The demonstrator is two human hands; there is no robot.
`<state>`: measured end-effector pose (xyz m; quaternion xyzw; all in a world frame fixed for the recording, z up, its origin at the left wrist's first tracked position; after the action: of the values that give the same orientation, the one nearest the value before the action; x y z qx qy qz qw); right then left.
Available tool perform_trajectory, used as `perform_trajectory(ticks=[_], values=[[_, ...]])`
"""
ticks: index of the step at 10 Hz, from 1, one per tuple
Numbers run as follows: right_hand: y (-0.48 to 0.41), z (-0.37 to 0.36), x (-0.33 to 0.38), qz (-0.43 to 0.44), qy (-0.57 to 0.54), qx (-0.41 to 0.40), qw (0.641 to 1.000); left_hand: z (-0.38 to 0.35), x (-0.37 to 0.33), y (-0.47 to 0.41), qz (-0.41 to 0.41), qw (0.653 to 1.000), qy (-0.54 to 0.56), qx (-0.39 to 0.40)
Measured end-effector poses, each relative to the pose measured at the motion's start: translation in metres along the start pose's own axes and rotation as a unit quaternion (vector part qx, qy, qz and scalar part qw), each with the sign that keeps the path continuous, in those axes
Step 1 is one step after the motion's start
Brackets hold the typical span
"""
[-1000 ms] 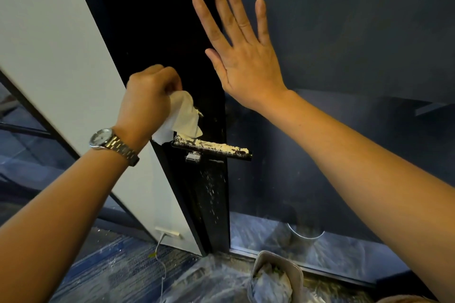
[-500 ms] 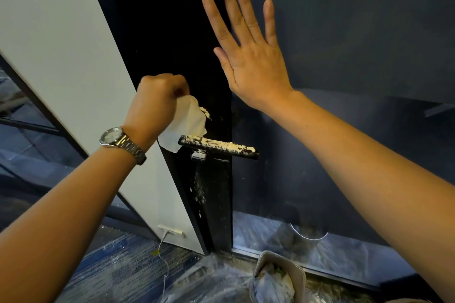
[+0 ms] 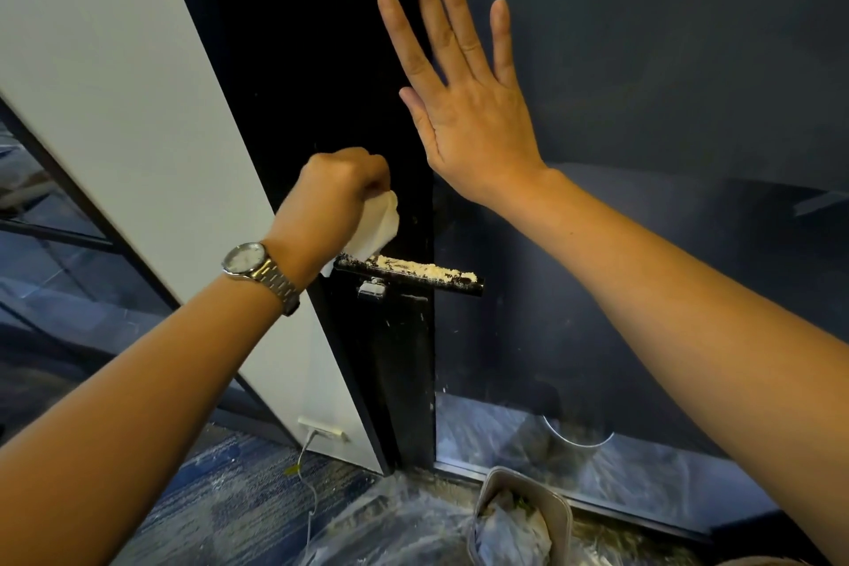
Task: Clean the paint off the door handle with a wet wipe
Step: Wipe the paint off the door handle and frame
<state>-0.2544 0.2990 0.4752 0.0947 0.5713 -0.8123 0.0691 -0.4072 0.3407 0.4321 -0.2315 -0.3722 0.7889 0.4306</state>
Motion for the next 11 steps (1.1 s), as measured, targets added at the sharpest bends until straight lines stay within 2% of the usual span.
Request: perform_trajectory(ticks=[2,3,4,5,6,7,9,10,11], values=[[0.000,-0.001,0.000,-0.001,-0.007,-0.007,1.000,0.007,0.014,0.004,0.087,0.995,0.016,-0.050],[0.000,-0.002,0.001,-0.004,-0.001,-0.013,1.000,0.001,-0.004,0.003,0.014,1.000,0.005,0.015],[0.000,-0.001,0.001,-0.005,0.002,-0.011,1.000,0.001,-0.008,-0.004,-0.024,0.997,-0.008,0.073],[0.000,0.000,0.000,-0.003,-0.003,-0.008,1.000,0.007,0.010,-0.007,0.006,0.999,-0.033,0.030],[0.000,-0.001,0.001,-0.002,0.003,-0.012,1.000,0.004,0.001,-0.007,0.041,0.998,-0.047,0.020],[0.000,0.000,0.000,-0.001,0.003,-0.011,1.000,-0.011,-0.019,-0.002,0.050,0.995,-0.037,0.078],[0.001,-0.001,-0.001,0.004,0.009,-0.011,1.000,0.006,0.006,-0.006,0.137,0.990,-0.040,-0.004],[0.001,-0.001,0.000,0.001,0.008,-0.009,1.000,-0.001,-0.012,-0.001,0.103,0.990,-0.052,0.075],[0.001,0.000,0.000,0.002,0.010,-0.004,1.000,0.002,-0.007,0.002,0.123,0.985,-0.036,0.112]])
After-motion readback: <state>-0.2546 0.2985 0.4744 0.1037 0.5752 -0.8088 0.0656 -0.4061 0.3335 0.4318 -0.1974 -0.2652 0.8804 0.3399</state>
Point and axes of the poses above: each hand's wrist, its own y-axis away from the middle knuckle, its own z-axis out of the back of the hand, x = y × z, the point moved 1 cm from there along -y, towards the middle knuckle, and after that the axes turned 13 degrees about -x, right-handed, at the moved point
